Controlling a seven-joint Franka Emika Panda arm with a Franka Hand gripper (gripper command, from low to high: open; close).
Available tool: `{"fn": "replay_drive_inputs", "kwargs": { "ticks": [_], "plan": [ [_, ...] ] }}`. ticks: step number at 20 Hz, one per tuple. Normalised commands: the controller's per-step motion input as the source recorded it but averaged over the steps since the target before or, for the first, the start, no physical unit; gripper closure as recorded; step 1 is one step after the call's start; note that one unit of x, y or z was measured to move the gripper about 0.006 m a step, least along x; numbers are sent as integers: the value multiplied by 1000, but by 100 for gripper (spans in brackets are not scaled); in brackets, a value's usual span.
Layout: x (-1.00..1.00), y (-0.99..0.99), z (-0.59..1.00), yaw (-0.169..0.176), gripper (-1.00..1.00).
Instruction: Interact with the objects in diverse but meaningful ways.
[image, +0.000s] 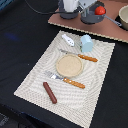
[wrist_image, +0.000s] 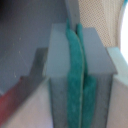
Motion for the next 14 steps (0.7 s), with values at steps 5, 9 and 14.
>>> {"fn": "replay_drive_inputs", "kwargs": {
  "ticks": [5, 9, 14],
  "plan": [
    [353, 426, 107, 0, 100],
    [431, 496, 0, 0, 100],
    [377, 688, 99, 0, 100]
  ]
}}
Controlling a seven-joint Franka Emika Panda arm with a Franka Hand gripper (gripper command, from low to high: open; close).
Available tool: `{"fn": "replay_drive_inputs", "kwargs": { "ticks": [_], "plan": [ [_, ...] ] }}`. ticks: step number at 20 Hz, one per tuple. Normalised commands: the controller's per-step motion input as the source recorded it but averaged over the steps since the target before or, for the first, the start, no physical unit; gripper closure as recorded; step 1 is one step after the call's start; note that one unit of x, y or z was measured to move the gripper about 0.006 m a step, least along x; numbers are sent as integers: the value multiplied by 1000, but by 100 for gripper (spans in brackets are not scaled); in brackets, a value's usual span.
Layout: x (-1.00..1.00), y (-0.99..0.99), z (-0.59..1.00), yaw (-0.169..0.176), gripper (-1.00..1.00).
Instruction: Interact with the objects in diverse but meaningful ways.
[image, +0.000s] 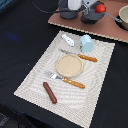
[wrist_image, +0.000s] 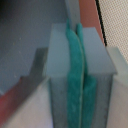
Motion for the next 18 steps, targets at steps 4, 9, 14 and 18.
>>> {"fn": "replay_drive_inputs", "kwargs": {
  "ticks": [4, 9, 14, 18],
  "plan": [
    [392, 723, 221, 0, 100],
    [389, 551, 166, 0, 100],
    [463, 338, 34, 0, 100],
    [499, 231, 0, -9, 100]
  ]
}}
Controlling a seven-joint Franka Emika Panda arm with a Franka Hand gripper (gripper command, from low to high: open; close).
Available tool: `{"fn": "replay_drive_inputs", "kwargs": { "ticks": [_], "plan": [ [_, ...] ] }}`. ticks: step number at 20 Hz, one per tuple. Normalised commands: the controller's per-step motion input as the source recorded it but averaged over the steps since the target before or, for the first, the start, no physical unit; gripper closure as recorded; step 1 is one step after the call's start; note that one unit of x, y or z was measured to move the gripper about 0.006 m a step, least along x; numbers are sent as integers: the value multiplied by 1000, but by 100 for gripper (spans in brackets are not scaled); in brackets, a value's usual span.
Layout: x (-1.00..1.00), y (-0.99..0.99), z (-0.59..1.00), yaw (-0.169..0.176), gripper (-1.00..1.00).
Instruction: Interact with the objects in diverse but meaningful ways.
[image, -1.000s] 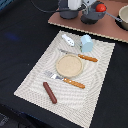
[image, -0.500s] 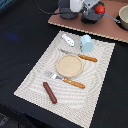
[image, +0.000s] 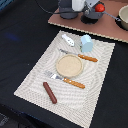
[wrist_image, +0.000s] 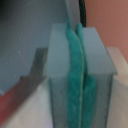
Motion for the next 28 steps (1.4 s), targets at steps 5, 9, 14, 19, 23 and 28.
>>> {"fn": "replay_drive_inputs", "kwargs": {
  "ticks": [5, 9, 14, 19, 23, 28],
  "plan": [
    [212, 293, -43, -1, 100],
    [-69, 297, -66, 2, 100],
    [-295, 167, 0, 6, 100],
    [-288, 8, 43, 0, 100],
    [-389, 0, 17, 0, 100],
    [-434, 0, 0, 0, 100]
  ]
}}
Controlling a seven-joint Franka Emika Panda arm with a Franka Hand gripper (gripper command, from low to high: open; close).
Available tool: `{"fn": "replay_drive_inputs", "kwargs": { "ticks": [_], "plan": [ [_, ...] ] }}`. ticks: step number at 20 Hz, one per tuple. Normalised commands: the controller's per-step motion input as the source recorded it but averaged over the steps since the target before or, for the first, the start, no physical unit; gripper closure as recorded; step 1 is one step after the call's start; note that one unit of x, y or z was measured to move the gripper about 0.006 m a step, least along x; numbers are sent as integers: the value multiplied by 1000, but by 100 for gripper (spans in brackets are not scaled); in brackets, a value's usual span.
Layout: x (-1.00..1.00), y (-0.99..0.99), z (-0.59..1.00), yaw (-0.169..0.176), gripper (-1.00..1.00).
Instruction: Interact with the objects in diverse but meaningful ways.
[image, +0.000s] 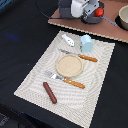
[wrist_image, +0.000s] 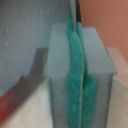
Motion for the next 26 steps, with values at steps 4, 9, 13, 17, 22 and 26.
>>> {"fn": "replay_drive_inputs", "kwargs": {
  "ticks": [4, 9, 13, 17, 22, 26],
  "plan": [
    [-191, 62, -39, 0, 100],
    [-5, 150, 60, -1, -100],
    [183, 206, 411, -49, -100],
    [211, 73, 860, -49, -100],
    [204, -108, 993, -73, -100],
    [-18, -460, 742, -44, -100]
  ]
}}
